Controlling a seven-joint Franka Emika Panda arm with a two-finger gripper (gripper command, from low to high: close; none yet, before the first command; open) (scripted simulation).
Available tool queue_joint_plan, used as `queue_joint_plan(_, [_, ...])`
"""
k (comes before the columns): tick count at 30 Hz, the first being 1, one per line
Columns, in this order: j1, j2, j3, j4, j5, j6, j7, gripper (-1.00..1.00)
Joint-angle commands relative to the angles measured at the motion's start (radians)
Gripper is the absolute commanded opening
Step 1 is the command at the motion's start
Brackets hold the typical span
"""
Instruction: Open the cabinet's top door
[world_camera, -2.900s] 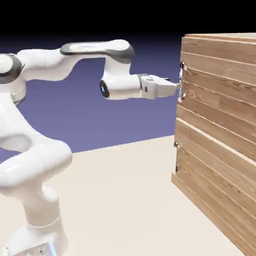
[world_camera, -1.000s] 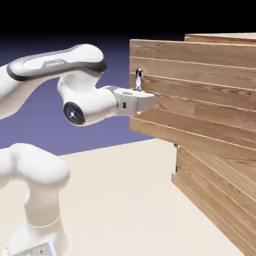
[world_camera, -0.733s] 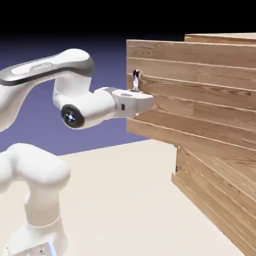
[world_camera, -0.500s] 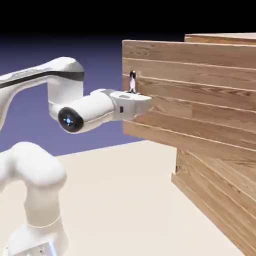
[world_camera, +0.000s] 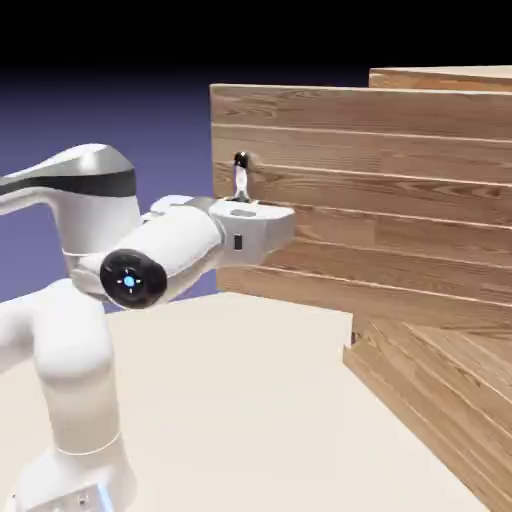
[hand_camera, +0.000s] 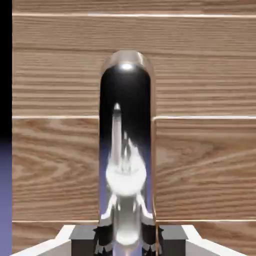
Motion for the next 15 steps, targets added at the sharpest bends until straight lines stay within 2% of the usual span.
queue_joint_plan(1, [0.0, 0.008, -0.033, 0.024, -0.028, -0.043, 0.001, -1.0])
queue_joint_plan(15, [0.256, 0.106, -0.381, 0.507, -0.296, -0.581, 0.025, -1.0])
